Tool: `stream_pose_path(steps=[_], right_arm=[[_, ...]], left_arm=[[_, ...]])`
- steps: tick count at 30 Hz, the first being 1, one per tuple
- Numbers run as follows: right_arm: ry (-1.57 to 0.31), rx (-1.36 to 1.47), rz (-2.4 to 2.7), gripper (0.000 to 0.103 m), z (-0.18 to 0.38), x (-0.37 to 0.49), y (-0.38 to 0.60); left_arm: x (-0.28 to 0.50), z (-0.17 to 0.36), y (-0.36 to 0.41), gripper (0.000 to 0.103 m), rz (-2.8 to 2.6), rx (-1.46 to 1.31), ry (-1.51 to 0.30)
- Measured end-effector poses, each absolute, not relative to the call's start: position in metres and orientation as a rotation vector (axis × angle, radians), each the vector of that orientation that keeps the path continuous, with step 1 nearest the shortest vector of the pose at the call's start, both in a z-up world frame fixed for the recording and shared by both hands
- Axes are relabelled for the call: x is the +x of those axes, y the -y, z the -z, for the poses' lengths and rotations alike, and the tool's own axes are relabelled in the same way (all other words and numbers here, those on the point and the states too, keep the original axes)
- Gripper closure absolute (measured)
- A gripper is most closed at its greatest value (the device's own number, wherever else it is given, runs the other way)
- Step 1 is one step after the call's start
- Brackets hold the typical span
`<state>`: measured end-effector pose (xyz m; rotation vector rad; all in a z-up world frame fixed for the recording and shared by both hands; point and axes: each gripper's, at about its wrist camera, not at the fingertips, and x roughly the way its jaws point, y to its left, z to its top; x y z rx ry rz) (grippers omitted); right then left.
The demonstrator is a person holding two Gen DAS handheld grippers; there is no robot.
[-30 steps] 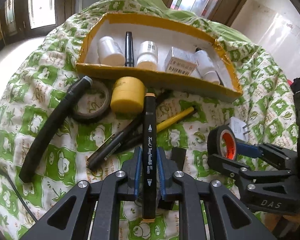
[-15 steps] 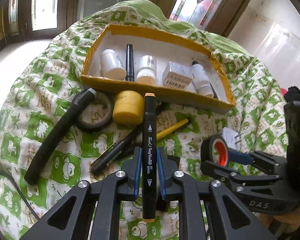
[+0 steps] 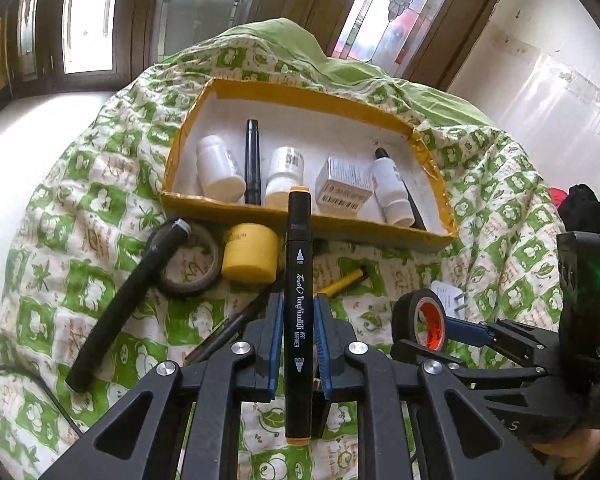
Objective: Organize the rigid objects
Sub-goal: 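Lift and carry the marker and tape roll toward the tray with both tools, then lower the marker and tape roll into the tray and open both tools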
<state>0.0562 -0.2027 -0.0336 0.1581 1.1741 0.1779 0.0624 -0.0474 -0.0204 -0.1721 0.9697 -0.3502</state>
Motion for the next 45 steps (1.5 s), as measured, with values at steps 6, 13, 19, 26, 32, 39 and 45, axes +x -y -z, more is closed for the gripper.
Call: stream_pose_path(steps=[6,13,19,26,32,39,45], right_arm=[[-1.136,0.21,-0.159,0.041,0.02,0.059,0.22],[-1.105,0.264,-0.142,0.041,0.006,0.066,0.24],[-1.058,0.304,-0.098,0.041,-0.014,0.084,0.271],[-1.044,0.316,-0.082,0.041,-0.021,0.109,0.283],[-1.046,0.324,-0.108,0.041,-0.023,0.141,0.281],[-1.052,0.329,-0.117,0.041,-0.02,0.192,0.279],[-1.09,0.336,-0.118,0.041,-0.006,0.229,0.274]], left_arm=[[0.075,0.011,0.051,0.089,0.362,-0.174,-0.959],[0.096,0.006,0.065,0.089,0.373,-0.146,-0.954],[0.125,0.006,0.074,0.089,0.376,-0.165,-0.954],[0.161,0.012,0.087,0.089,0.374,-0.16,-0.96],[0.19,0.021,0.096,0.089,0.372,-0.168,-0.965],[0.209,0.032,0.097,0.089,0.37,-0.195,-0.966],[0.221,0.034,0.101,0.089,0.357,-0.178,-0.967]])
